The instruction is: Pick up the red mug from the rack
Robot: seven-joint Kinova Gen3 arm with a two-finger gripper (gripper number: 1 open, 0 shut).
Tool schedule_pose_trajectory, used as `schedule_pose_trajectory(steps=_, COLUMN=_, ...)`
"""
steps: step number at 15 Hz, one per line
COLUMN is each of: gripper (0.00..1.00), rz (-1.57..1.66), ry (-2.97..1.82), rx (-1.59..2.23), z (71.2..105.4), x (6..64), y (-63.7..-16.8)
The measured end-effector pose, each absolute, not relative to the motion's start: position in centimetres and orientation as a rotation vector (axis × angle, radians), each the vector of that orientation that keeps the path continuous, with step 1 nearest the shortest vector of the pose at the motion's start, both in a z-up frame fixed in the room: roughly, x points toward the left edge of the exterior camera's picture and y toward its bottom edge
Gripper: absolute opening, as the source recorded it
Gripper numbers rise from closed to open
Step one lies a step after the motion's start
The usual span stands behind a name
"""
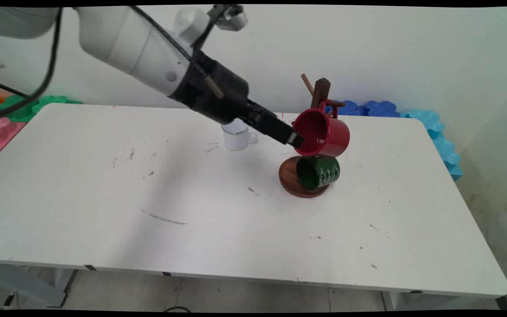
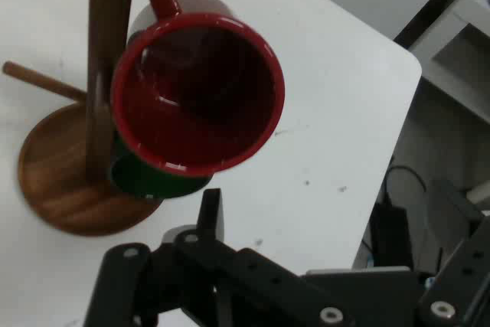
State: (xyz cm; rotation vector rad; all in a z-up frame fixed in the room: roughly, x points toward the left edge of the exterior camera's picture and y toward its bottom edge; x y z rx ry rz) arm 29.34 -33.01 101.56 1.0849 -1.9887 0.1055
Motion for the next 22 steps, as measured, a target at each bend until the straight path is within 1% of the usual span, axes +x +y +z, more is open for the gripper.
schedule_pose_trajectory(steps=7, gripper=1.0, rz=0.073, ry=-1.905, rx=1.135, z=100.1, x=25.9, y=-35.4)
schedule_pose_trajectory(steps=22, gripper=1.0, rz=0.029, ry=-1.786, rx=1.258, z=97.7, x=21.6, y=-39.5)
